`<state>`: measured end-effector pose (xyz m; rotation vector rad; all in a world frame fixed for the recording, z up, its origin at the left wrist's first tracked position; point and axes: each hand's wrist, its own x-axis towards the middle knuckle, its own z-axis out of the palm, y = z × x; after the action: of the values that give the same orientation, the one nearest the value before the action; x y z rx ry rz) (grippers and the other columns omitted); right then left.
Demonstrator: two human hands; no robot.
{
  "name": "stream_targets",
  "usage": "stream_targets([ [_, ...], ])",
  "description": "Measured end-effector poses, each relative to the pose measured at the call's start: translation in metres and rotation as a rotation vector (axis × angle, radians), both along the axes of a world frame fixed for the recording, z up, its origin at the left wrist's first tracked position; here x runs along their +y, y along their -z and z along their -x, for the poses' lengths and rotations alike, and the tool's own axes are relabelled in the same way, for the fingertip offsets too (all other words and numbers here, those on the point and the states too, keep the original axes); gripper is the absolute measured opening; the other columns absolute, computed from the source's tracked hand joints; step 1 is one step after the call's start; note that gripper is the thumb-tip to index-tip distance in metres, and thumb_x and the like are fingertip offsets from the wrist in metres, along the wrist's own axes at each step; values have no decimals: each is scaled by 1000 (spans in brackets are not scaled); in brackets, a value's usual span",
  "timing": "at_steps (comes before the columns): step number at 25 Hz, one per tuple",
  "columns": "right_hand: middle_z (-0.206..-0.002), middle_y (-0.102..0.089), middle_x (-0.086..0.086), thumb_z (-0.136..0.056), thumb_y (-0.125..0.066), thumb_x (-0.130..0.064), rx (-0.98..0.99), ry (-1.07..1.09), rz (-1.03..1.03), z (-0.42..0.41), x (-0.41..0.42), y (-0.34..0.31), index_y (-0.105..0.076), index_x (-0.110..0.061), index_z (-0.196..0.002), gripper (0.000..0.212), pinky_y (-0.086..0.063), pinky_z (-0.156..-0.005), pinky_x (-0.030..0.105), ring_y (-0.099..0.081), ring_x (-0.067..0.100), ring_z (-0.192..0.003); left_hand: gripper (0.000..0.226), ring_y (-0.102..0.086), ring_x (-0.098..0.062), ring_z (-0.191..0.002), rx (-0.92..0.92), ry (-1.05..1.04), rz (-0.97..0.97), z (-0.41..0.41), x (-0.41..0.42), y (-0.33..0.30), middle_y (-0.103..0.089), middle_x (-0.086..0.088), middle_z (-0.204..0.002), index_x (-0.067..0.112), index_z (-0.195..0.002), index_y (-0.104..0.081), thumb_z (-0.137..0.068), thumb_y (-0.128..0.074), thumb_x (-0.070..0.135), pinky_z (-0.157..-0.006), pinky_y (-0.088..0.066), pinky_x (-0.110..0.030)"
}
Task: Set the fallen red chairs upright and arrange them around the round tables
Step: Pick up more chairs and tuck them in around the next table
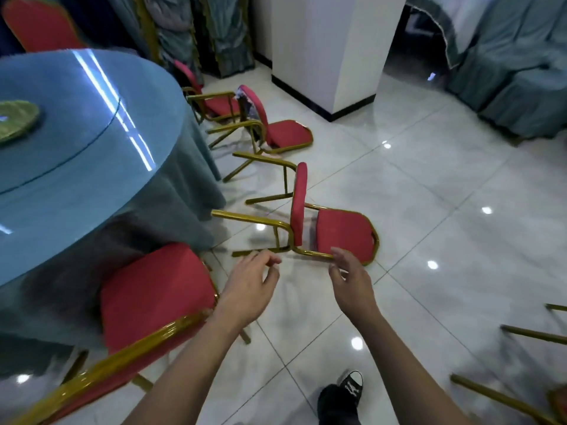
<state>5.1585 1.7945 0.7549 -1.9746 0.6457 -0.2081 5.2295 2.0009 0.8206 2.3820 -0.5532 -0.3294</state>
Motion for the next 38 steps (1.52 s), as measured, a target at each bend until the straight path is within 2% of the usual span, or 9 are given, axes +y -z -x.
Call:
stream_targets([
  [5,-123,-62,-9,-100,-55,-18,-34,38,-12,-18,-152,-3,-59,-31,-130,33,-48,-94,26,-59,7,-111,20,-45,-3,-111,-23,6,-30,-12,-154,5,-56,18,-117,33,-118,-59,-102,-47,32,-90,-36,-23],
  [11,-116,-66,-13,-98,-55,-19,-53,32,-4,-68,-297,-8,-66,-31,-120,27,-52,-95,35,-63,6,-104,17,-49,-10,-107,44,5,32,-45,-299,19,-58,16,-111,30,-114,-60,-101,-50,28,-94,-44,-28],
  [15,-112,-67,-11,-98,-56,-18,-33,-23,4,-144,-378,-7,-66,-30,-117,25,-54,-91,35,-64,7,-101,17,-47,-11,-105,38,-54,68,-114,-382,27,-56,15,-107,27,-113,-62,-101,-51,26,-93,-38,-24],
  [24,-109,-67,-12,-99,-54,-18,39,-292,10,-335,-498,-28,-65,-30,-117,25,-46,-78,15,-61,0,-97,18,-51,-9,-101,21,-246,79,-275,-507,27,-60,13,-106,31,-112,-62,-100,-50,29,-94,-41,-27],
  [29,-103,-68,-12,-100,-54,-17,64,-501,-2,-428,-543,-13,-65,-31,-114,22,-45,-72,9,-61,-4,-91,20,-51,-12,-104,-12,-447,11,-332,-556,41,-60,16,-112,36,-114,-59,-99,-46,33,-96,-41,-37],
  [34,-91,-68,-8,-100,-55,-15,111,-877,56,-526,-590,10,-66,-30,-110,21,-44,-65,13,-61,0,-78,18,-49,-14,-99,-50,-867,16,-363,-623,67,-60,16,-111,32,-111,-62,-98,-50,29,-90,-39,-36],
  [36,-90,-67,-5,-100,-55,-15,144,-1027,97,-556,-618,29,-66,-29,-110,21,-43,-59,11,-58,1,-70,20,-52,-14,-99,17,-1024,24,-361,-658,91,-63,12,-110,28,-109,-65,-96,-49,29,-90,-41,-37],
  [38,-94,-68,-3,-100,-55,-14,189,-1138,121,-577,-644,55,-66,-27,-112,21,-44,-60,10,-58,2,-72,27,-58,-20,-103,121,-1100,6,-351,-689,122,-66,6,-111,26,-109,-65,-93,-45,33,-92,-45,-43],
])
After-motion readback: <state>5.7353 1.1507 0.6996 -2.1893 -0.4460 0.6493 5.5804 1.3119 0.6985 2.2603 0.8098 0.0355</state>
